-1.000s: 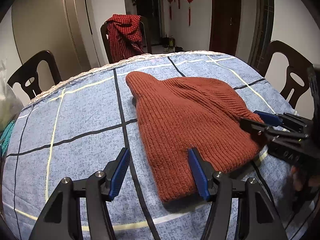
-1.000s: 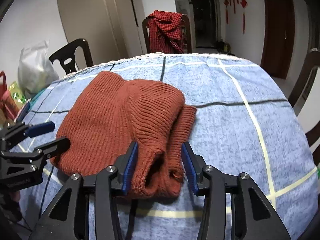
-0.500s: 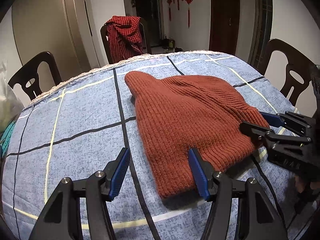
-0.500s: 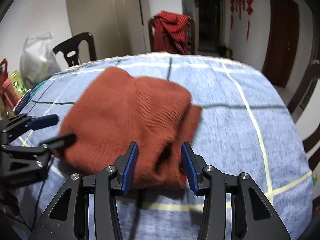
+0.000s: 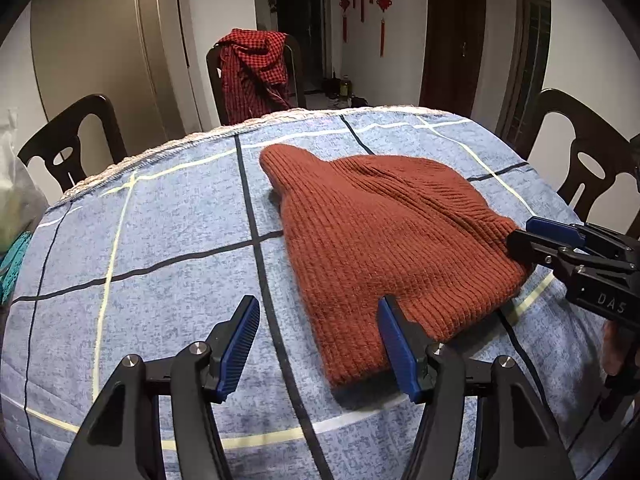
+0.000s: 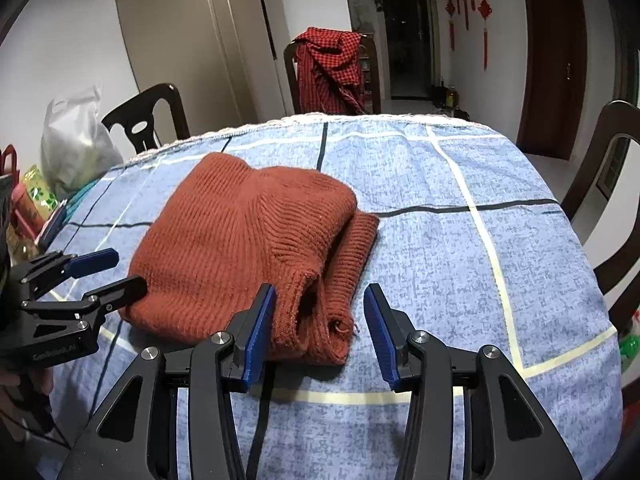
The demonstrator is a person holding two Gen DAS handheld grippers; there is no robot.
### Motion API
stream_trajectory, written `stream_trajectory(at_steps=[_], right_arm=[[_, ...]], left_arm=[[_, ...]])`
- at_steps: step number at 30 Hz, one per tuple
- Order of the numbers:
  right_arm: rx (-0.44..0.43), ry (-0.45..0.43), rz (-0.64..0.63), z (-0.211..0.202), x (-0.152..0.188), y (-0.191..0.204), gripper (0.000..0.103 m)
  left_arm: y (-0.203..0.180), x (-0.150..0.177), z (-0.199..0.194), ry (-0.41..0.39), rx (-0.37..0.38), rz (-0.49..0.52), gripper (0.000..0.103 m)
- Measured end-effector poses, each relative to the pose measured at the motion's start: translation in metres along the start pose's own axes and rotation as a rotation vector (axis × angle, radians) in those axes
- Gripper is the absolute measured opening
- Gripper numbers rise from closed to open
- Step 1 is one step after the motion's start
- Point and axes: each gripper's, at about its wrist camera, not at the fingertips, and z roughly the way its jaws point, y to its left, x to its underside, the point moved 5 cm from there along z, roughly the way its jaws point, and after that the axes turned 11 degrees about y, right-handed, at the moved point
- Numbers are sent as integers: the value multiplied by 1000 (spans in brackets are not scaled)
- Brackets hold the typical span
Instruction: Fold small clothes
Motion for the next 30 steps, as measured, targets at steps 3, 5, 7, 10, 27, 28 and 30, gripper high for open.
stream_trajectory(at_steps=[3,5,7,10,27,28,30], right_arm=[[12,-20,-2,-2,-8,3,46],[24,-36,-7,0,-19,7,46],[34,-49,-8,6,-32,8,46],[36,11,24,28,-44,3,46],[44,27,81,34,-42,-23,46],[28,14,76,30,-45,-21,46],[-8,9,90,30,-54,-20,46]], left_arm=[[1,-2,-2,-5,-4,-6,65],[1,-4,-4,-10,-10,-4,65],[3,-7,-5,-12,-2,-17,65],[5,-13,-4,-7,12,-36,65],[-2,-21,10,36,37,-54,67],[-3,-23,9,34,36,-49,67],[-5,-28,9,29,38,-51,67]])
